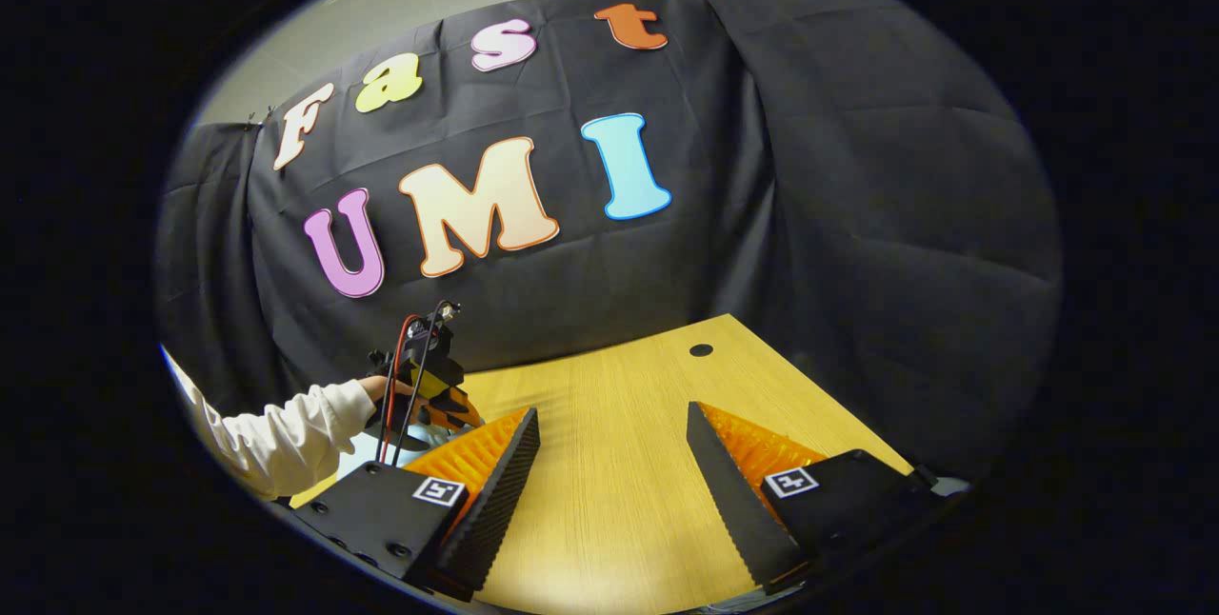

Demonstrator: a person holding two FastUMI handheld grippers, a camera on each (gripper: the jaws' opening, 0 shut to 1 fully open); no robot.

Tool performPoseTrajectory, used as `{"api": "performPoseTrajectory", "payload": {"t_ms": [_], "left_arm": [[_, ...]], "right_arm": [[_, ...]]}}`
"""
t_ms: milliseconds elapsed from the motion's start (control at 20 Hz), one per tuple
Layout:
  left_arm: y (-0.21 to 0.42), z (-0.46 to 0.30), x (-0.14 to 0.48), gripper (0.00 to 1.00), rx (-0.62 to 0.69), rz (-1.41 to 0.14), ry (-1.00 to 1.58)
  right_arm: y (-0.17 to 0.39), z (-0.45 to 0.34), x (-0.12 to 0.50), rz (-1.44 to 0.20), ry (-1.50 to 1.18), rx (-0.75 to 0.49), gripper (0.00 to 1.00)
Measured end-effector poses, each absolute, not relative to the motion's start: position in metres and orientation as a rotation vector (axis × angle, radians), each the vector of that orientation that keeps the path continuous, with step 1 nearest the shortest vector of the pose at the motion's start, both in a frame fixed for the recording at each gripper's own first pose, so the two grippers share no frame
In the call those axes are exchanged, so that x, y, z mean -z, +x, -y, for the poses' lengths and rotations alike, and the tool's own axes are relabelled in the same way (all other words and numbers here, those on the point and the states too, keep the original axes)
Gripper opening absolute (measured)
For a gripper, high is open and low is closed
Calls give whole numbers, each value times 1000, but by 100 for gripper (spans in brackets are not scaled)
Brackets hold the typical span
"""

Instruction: First open the suitcase, pack the skin care products into it, and then close the suitcase.

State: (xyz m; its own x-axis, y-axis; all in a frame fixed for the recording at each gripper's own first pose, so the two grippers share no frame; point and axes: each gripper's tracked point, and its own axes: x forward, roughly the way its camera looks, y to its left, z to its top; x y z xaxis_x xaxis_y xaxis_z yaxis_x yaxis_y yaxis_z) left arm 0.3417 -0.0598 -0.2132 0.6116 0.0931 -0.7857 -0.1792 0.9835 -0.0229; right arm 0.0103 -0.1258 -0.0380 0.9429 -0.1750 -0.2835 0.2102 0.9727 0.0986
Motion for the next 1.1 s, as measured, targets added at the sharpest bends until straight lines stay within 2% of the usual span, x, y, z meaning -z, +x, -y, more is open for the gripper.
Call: {"api": "performPoseTrajectory", "payload": {"t_ms": [50,100,150,200,250,300,450,500,550,750,850,900,1100], "left_arm": [[339,59,210,16,-154,-903,-93],[338,57,206,28,-157,-898,-83],[338,58,199,34,-149,-874,-81],[337,59,192,48,-150,-856,-66],[335,59,183,56,-153,-832,-43],[331,59,172,71,-151,-800,-28],[300,72,127,82,-91,-687,-53],[285,74,112,82,-70,-651,-49],[277,79,101,77,-54,-609,-48],[225,90,42,79,3,-376,-41],[199,78,21,93,-15,-251,-2],[189,73,12,96,-33,-192,18],[135,52,-5,96,-84,-13,45]], "right_arm": [[9,126,39,-282,132,193,98],[7,125,40,-283,134,188,98],[7,124,40,-283,134,180,98],[8,122,39,-283,131,171,98],[8,119,39,-278,123,163,98],[9,117,36,-272,115,152,98],[12,106,30,-254,106,114,98],[13,102,31,-253,107,103,98],[15,98,30,-248,107,93,98],[21,83,18,-214,96,52,98],[26,74,14,-194,82,32,98],[28,69,13,-188,73,22,98],[34,45,3,-151,60,-27,98]]}}
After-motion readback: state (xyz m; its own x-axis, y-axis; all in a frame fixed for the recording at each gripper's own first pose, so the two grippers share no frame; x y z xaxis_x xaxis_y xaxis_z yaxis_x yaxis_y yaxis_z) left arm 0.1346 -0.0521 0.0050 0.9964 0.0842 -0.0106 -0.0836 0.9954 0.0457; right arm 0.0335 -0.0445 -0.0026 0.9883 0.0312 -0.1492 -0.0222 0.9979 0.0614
